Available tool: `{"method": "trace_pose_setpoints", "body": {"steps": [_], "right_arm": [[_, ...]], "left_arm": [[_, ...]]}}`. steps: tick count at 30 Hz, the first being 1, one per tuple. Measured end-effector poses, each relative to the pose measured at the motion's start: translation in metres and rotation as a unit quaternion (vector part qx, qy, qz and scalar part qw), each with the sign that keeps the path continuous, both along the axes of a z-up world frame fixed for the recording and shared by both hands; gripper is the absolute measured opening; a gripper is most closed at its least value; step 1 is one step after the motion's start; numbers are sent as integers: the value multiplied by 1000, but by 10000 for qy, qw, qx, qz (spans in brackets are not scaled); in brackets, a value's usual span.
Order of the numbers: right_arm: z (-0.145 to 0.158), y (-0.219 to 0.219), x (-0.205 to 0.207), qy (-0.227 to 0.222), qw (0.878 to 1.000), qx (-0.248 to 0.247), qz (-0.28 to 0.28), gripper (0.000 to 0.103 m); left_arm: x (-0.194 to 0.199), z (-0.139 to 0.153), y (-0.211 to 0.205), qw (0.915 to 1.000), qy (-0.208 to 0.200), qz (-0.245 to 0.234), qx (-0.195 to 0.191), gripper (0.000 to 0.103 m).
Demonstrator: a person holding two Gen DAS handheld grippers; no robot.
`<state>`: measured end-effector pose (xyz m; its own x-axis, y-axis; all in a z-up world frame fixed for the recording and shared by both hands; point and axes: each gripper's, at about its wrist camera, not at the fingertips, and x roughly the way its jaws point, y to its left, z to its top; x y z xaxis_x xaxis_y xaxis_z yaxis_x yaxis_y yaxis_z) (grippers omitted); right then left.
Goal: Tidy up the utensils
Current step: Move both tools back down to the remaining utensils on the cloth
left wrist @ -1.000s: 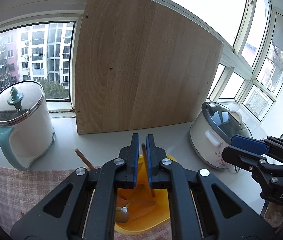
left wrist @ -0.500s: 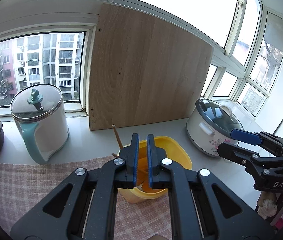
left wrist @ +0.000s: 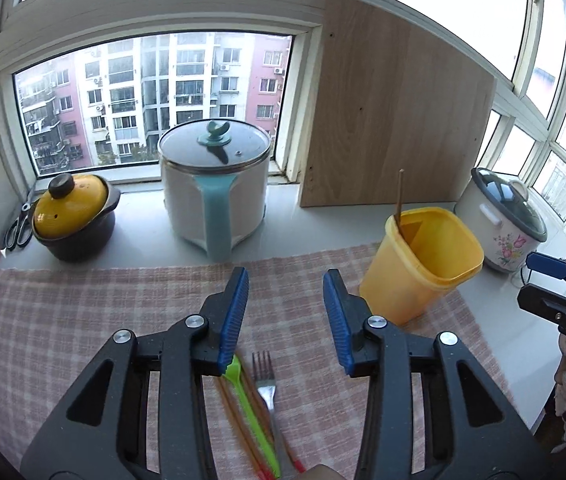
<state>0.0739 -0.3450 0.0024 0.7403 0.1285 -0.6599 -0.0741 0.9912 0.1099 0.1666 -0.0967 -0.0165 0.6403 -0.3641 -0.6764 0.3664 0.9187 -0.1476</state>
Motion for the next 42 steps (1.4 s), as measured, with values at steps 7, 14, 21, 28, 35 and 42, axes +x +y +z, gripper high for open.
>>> {"method": "trace_pose_setpoints", "body": {"steps": [7, 14, 21, 28, 35, 42], "right_arm": [[-36, 44, 3, 504, 9973, -36, 535, 97], [-88, 78, 28, 1219, 9891, 309, 766, 83], [-146, 91, 56, 2099, 9703, 983, 694, 55], [-175, 105, 73, 2518, 9544, 1462, 664, 44], [-188, 119, 85, 2687, 9437, 1816, 650, 37], [-202, 128, 96, 2869, 9329, 2094, 602, 31]], "left_arm": [[-7, -49, 45, 9967, 753, 268, 106, 39], [-8, -97, 71, 9880, 1473, 453, -107, 39], [-6, -137, 69, 9790, 2003, 348, -124, 15], [-6, -156, 53, 9759, 2176, 122, -57, 8], [-6, -162, 40, 9769, 2134, -4, 151, 7], [-4, -163, 36, 9787, 2032, -11, 302, 7]]}}
